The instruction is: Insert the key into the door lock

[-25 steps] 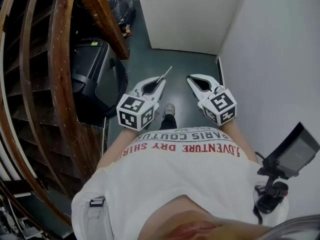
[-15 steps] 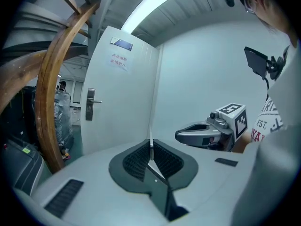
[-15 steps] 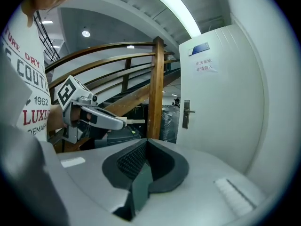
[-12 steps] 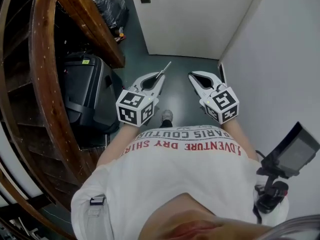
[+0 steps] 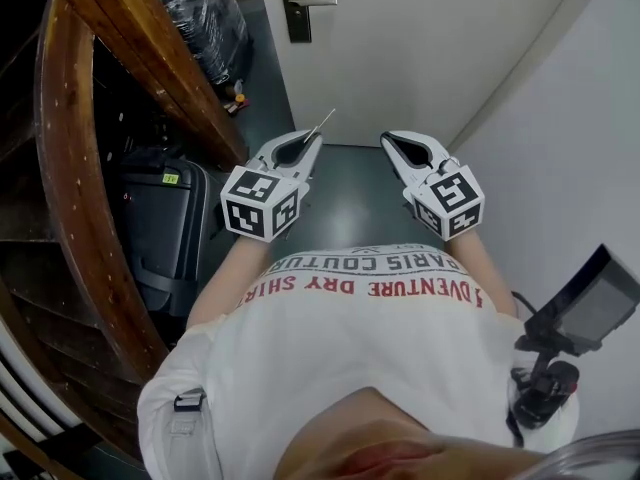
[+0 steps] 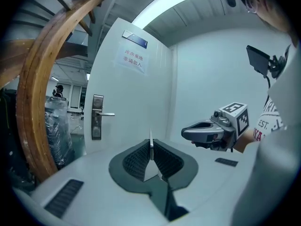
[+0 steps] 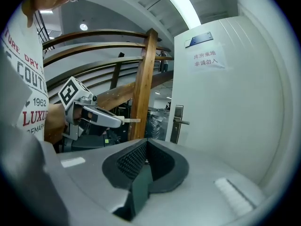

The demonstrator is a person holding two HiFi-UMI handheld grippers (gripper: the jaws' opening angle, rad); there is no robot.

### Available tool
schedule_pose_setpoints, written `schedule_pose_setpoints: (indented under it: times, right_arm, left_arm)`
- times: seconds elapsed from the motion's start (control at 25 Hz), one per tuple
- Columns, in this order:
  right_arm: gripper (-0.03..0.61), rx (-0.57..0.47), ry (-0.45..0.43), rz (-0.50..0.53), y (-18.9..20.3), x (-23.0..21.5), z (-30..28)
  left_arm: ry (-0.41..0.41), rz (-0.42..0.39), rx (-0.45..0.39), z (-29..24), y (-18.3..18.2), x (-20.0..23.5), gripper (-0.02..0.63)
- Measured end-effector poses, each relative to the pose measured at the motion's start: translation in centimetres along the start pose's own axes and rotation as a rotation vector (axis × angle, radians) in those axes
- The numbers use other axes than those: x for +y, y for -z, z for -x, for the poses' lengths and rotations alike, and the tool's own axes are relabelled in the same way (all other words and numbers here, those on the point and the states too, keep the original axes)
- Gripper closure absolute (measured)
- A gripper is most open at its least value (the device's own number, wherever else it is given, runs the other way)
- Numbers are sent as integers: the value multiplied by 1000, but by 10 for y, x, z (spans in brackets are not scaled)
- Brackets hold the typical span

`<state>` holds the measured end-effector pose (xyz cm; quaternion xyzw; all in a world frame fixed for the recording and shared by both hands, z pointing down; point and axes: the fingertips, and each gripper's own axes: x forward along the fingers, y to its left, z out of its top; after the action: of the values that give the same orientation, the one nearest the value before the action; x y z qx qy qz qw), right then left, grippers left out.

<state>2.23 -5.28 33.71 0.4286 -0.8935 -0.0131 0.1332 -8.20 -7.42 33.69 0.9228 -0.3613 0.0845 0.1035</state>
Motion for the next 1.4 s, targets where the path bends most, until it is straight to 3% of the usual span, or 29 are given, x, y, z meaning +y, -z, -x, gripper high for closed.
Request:
schedule_pose_setpoints:
  times: [0.48,1.12,1.4]
  right_arm:
    - [577,7,-78,-5,4,-37,-91]
    - [575,26,-166,3,7,-167,-262]
    - [566,-14,-168,-13,3,-222,-314]
  left_arm:
    - [-25,42,-2,-54,-10,73,592]
    - [-137,148,25,-171,-22,220,592]
    - [-149,196,37,-211,-10,254,592]
